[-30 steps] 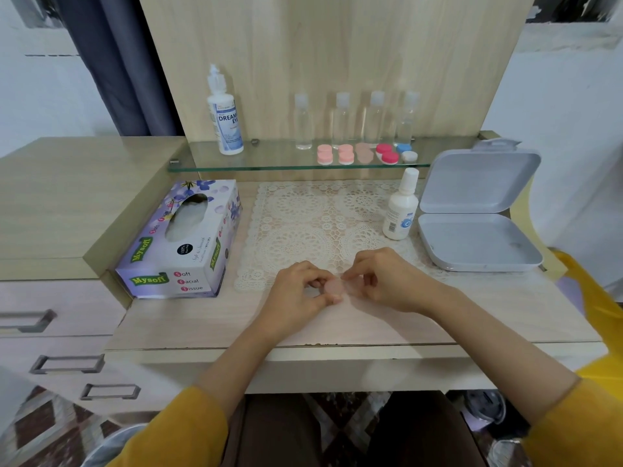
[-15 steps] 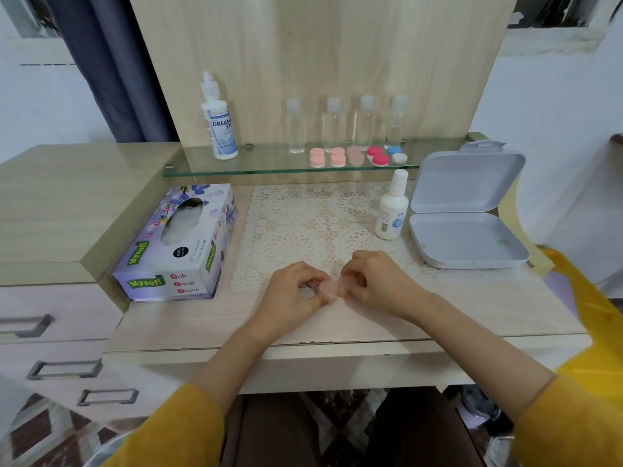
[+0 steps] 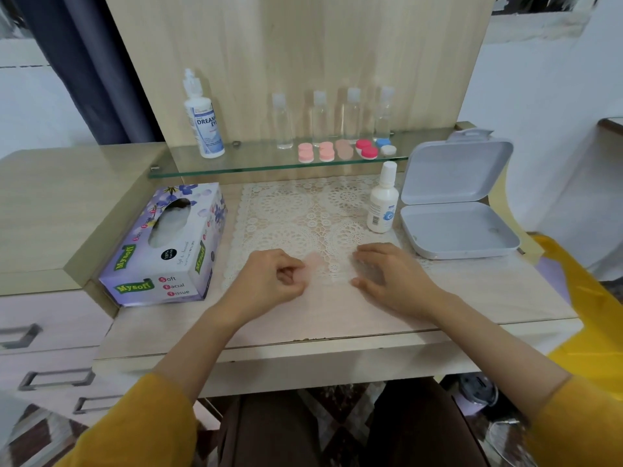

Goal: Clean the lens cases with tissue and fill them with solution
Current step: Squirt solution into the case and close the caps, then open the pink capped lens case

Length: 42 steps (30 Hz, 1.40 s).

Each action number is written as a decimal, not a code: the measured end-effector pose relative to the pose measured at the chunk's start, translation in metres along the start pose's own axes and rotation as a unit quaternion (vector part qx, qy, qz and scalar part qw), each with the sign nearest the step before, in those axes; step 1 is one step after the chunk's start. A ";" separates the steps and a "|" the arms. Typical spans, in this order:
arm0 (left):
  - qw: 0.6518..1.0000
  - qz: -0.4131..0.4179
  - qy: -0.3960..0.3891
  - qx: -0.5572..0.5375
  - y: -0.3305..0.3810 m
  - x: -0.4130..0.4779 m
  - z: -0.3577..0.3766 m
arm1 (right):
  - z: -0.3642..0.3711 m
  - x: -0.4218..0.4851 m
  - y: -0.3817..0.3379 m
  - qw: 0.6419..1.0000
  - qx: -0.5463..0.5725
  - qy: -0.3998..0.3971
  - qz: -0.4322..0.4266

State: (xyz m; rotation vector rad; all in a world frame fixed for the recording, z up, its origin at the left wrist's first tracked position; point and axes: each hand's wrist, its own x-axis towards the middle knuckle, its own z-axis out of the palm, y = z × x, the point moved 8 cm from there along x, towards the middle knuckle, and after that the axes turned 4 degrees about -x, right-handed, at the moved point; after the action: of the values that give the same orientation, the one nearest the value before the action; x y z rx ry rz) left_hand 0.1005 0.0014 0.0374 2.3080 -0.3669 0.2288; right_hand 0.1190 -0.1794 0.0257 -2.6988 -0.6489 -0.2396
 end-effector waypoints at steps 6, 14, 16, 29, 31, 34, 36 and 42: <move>0.988 -0.016 0.150 -0.020 0.006 0.027 -0.041 | 0.010 -0.005 0.004 1.000 -0.018 -0.018 -0.015; 0.970 -0.019 0.243 0.013 0.014 0.086 -0.084 | 0.015 -0.004 0.008 1.000 -0.012 -0.012 -0.018; 0.967 -0.024 0.253 0.027 0.014 0.100 -0.088 | 0.016 -0.005 0.009 1.000 -0.005 -0.005 -0.018; 0.970 -0.087 0.185 0.131 0.000 0.159 -0.080 | 0.015 -0.004 0.011 0.999 -0.008 0.026 -0.020; 0.971 -0.076 0.185 0.132 0.000 0.161 -0.078 | 0.016 -0.004 0.012 0.999 -0.005 0.031 -0.020; 0.970 -0.070 0.190 0.131 -0.002 0.164 -0.078 | 0.018 -0.004 0.014 0.999 0.003 0.026 -0.018; 0.970 -0.069 0.190 0.134 -0.005 0.166 -0.079 | 0.018 -0.004 0.014 0.999 -0.003 0.031 -0.022; 0.964 -0.049 0.208 0.161 -0.001 0.165 -0.082 | 0.018 -0.003 0.013 0.999 -0.004 0.034 -0.023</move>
State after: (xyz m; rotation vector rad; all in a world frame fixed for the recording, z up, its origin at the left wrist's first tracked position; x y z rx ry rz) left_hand 0.2517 0.0298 0.1379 2.5026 0.0011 0.7556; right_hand 0.1242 -0.1851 0.0045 -2.6729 -0.6910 -0.3449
